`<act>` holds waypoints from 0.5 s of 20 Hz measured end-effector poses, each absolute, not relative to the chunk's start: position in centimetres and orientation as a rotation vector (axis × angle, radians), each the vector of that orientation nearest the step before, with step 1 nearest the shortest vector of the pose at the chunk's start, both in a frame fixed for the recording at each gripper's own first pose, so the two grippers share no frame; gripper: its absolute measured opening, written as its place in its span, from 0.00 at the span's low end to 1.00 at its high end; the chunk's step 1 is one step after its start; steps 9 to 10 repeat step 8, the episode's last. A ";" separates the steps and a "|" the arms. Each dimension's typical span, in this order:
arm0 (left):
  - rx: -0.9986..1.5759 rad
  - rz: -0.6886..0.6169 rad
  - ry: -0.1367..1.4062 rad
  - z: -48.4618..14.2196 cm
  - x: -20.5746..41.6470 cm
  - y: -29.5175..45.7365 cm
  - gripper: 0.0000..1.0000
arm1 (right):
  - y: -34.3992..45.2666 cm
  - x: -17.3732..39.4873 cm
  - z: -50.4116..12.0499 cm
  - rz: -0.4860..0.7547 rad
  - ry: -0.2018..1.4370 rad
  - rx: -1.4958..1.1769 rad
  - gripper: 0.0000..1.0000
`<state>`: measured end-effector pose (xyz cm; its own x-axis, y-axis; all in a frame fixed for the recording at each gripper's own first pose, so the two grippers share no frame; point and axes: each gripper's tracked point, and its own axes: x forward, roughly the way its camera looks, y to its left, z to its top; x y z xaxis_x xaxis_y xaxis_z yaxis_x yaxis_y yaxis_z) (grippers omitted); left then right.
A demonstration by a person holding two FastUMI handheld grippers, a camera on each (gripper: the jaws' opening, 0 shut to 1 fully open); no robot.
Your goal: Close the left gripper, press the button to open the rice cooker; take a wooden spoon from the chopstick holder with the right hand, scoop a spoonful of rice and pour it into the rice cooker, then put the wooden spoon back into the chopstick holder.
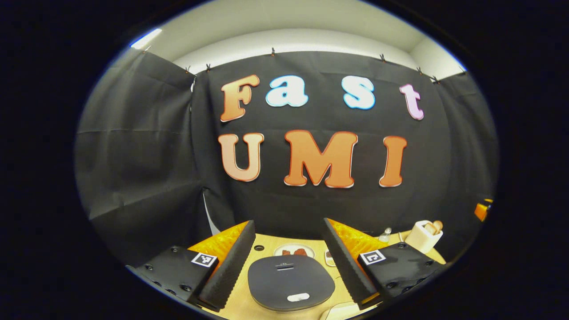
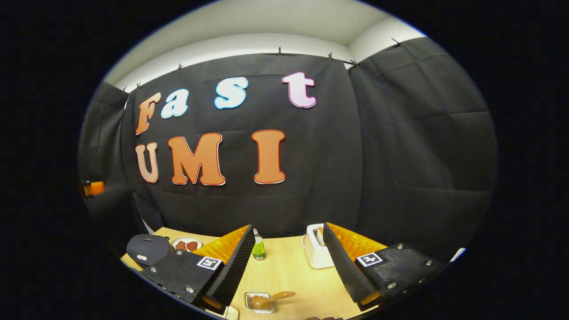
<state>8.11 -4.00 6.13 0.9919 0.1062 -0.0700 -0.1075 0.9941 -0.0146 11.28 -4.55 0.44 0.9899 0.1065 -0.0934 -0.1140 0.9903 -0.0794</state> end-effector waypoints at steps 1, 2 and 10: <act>-0.017 0.114 0.049 7.5 7.5 -3.5 1.00 | -4.2 11.2 0.8 0.117 0.081 -0.092 0.95; -0.009 0.123 0.027 8.7 7.0 -3.0 1.00 | -3.8 11.1 1.2 0.122 0.073 -0.099 0.95; -0.011 0.155 -0.026 11.5 5.4 -0.7 1.00 | -2.4 10.1 3.1 0.144 0.030 -0.114 0.95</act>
